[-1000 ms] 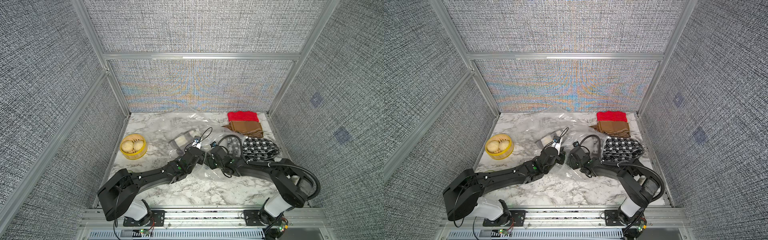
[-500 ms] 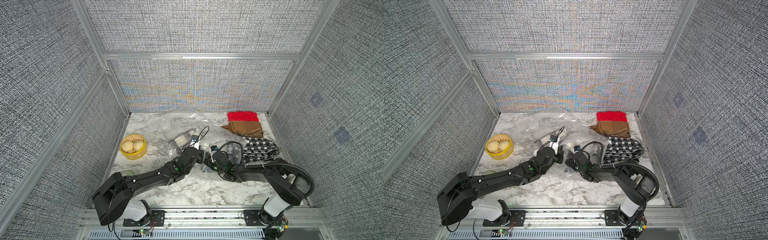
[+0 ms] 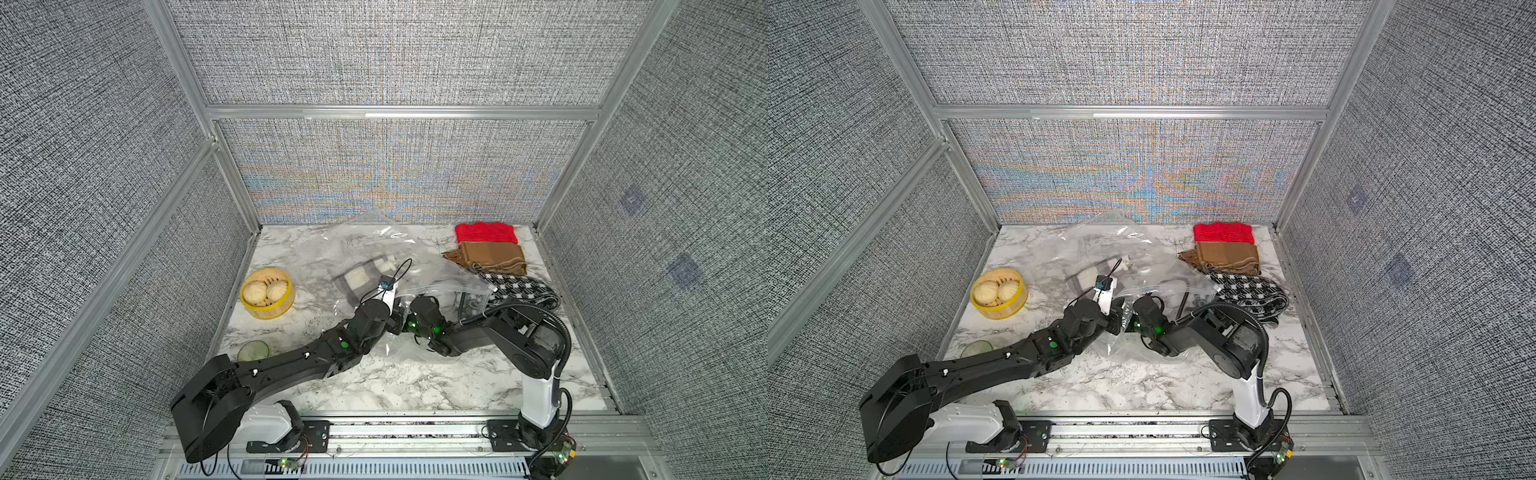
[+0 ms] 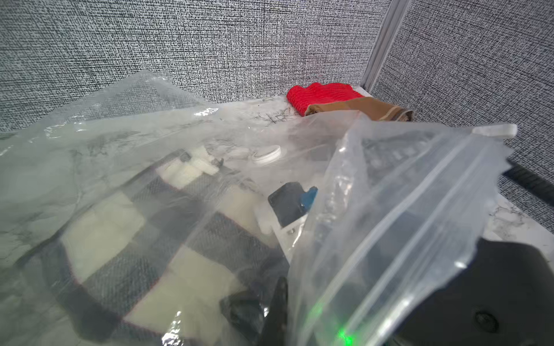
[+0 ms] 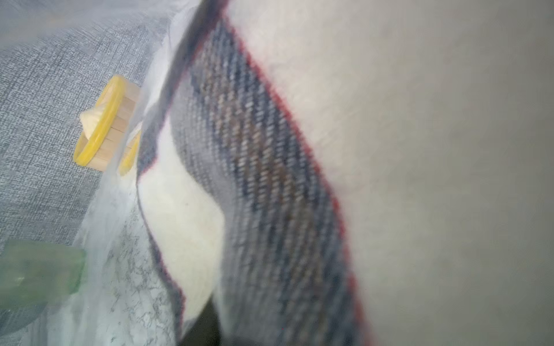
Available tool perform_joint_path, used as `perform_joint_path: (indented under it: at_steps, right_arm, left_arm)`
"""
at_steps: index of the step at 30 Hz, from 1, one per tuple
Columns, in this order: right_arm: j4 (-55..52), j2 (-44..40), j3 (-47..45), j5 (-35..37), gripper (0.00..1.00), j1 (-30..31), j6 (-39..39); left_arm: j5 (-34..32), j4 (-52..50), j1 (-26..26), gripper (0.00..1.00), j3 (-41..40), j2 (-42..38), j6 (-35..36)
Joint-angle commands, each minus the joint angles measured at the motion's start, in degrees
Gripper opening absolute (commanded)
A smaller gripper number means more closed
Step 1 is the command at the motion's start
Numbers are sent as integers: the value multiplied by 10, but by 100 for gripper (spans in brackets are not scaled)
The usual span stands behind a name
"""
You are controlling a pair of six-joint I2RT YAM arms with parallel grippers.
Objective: Take the scarf out of the vacuum bag
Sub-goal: Take out the scarf from the vacuum bag.
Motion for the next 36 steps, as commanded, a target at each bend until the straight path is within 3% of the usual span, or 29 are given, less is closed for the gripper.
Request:
perform_joint_path:
  at_steps: [1, 6, 16, 21, 24, 28, 32, 36]
  right_arm:
    - [-54, -17, 9, 21, 0, 1, -39]
    - [-76, -65, -39, 26, 0, 7, -43]
    - [-218, -209, -130, 24, 0, -6, -86]
    - [-327, -294, -134, -7, 0, -50, -122]
    - [-386, -307, -117, -65, 0, -84, -156]
    - [-425, -269, -78, -51, 0, -102, -162]
    - [-404, -240, -57, -64, 25, -121, -149]
    - [-430, -265, -37, -59, 54, -121, -142]
  left_arm:
    - [-52, 4, 1, 0, 5, 12, -2]
    - [-107, -5, 8, 0, 20, 40, 6]
    - [-99, -4, 22, 0, 32, 67, 5]
    - [-92, -4, 22, 0, 21, 60, -4]
    - [-91, -10, 22, 0, 14, 47, -6]
    - [-70, -7, 22, 0, 10, 57, -21]
    - [-67, 16, 22, 0, -4, 75, -23]
    - [-71, 20, 22, 0, -13, 77, -21]
